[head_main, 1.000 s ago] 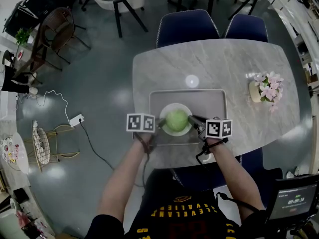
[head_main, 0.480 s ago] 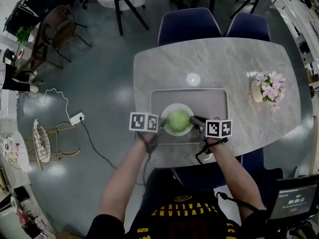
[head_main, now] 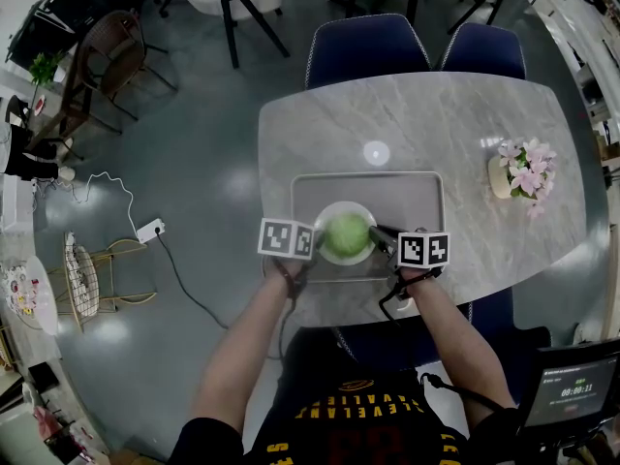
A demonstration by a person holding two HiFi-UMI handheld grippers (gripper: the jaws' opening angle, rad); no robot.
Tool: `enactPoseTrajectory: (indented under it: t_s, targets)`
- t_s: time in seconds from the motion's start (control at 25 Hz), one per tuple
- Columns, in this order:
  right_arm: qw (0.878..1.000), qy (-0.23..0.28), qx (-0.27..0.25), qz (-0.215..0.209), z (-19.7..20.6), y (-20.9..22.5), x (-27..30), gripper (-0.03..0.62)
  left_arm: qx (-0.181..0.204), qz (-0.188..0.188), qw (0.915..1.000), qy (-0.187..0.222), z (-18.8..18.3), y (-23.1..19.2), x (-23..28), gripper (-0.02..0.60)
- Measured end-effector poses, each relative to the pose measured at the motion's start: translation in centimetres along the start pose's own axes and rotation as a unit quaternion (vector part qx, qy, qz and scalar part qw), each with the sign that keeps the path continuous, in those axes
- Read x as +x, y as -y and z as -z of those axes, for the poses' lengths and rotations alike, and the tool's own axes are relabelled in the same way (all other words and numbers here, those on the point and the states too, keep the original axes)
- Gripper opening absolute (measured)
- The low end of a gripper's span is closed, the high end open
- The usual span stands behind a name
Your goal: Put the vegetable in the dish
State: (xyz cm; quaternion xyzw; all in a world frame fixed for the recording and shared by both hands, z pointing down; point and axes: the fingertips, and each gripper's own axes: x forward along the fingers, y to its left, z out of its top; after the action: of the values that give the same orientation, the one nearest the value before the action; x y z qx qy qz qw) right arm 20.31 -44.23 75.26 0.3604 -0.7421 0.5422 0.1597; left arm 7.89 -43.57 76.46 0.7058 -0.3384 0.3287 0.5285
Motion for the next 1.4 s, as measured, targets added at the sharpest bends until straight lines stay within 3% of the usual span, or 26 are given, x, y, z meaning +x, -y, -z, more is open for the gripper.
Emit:
enactPoseTrajectory:
  t_s: [0.28, 0.56, 0.84, 1.04, 1.2, 1.4]
  targets:
    - [1.000, -0.017, -0.006, 0.013, 0.58, -0.07, 0.20, 0.049, 0.007, -0.004, 0.9999, -0.006, 0.17, -0.16, -0.39, 0.071]
    - [0.999, -0.026, -0.028, 0.027, 0.62, -0.14, 0.17, 0.054, 0.038, -0.017, 0.9991, -0.011, 0.24, -0.01, -0.50, 0.075]
    - [0.989, -0.068, -0.101, 0.083, 0.72, -0.12, 0.01, 0.061, 0.068, -0.033, 0.9969, -0.022, 0.44, 0.16, -0.31, 0.083]
    - [0.986, -0.073, -0.121, 0.093, 0.74, 0.11, -0.01, 0.061, 0.085, -0.042, 0.9954, -0.016, 0.59, 0.26, -0.06, 0.087]
    - [0.986, -0.072, -0.121, 0.093, 0.82, 0.48, 0.08, 0.061, 0.114, -0.065, 0.9914, -0.006, 0.51, 0.28, 0.00, 0.096]
    - [0.988, -0.064, -0.116, 0.085, 0.94, 0.39, 0.17, 0.061, 0.167, -0.108, 0.9799, 0.003, 0.07, -0.18, -0.46, 0.098]
